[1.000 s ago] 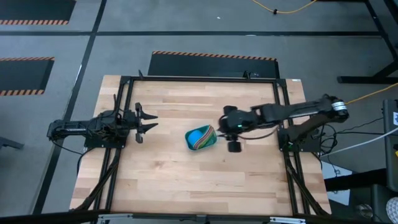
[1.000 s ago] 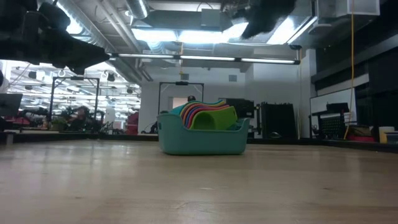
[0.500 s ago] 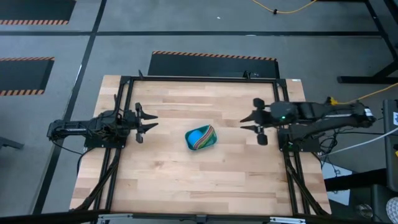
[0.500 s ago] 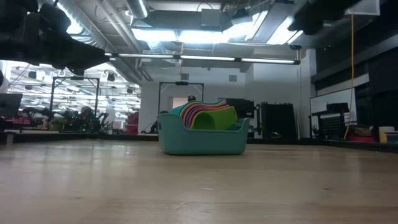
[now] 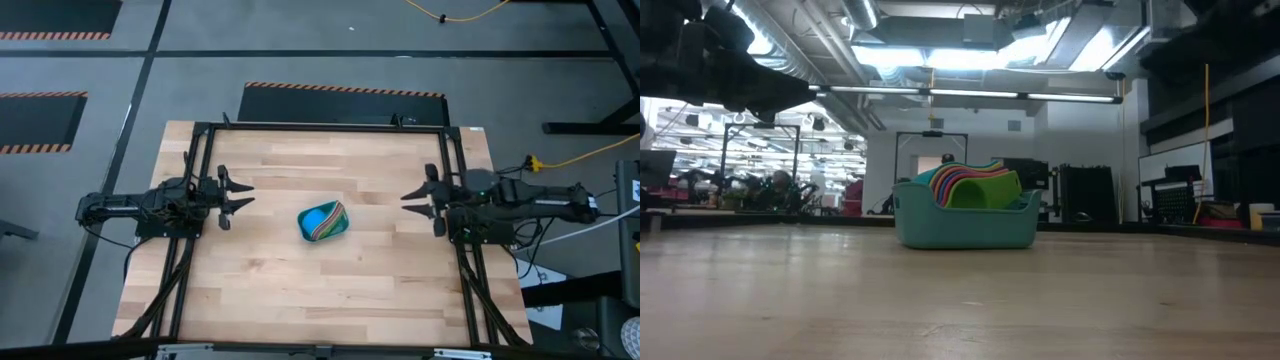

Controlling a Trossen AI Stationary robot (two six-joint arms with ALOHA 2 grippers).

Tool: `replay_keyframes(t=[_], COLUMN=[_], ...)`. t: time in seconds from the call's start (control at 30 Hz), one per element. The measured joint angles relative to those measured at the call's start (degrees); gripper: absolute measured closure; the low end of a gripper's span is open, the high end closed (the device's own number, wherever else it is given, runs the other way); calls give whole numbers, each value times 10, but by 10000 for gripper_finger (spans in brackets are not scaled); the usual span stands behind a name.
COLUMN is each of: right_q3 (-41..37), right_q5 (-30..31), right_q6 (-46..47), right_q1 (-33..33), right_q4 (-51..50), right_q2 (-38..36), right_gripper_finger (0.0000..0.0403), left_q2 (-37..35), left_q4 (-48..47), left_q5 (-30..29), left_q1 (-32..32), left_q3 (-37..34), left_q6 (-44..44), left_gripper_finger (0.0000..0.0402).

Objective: Nest measuring cups in basket
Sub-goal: Return to Home Position

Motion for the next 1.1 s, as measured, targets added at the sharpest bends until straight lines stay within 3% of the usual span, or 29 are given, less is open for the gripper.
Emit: replay_keyframes(t=[0.3, 0.63, 1.1], right_q3=[-105, -170, -229], right_q5=[0, 0, 0], right_q6=[18, 56, 13], right_q1=[0, 0, 0], right_q4=[69, 84, 173], right_q2=[-115, -202, -219], right_gripper_finger=[288, 288, 288], left_q2=[0, 0, 0], left_q4=[0, 0, 2], left_q5=[0, 0, 0], left_q1=[0, 0, 0], left_q3=[0, 0, 0], left_q6=[0, 0, 0], left_gripper_finger=[262, 262, 262])
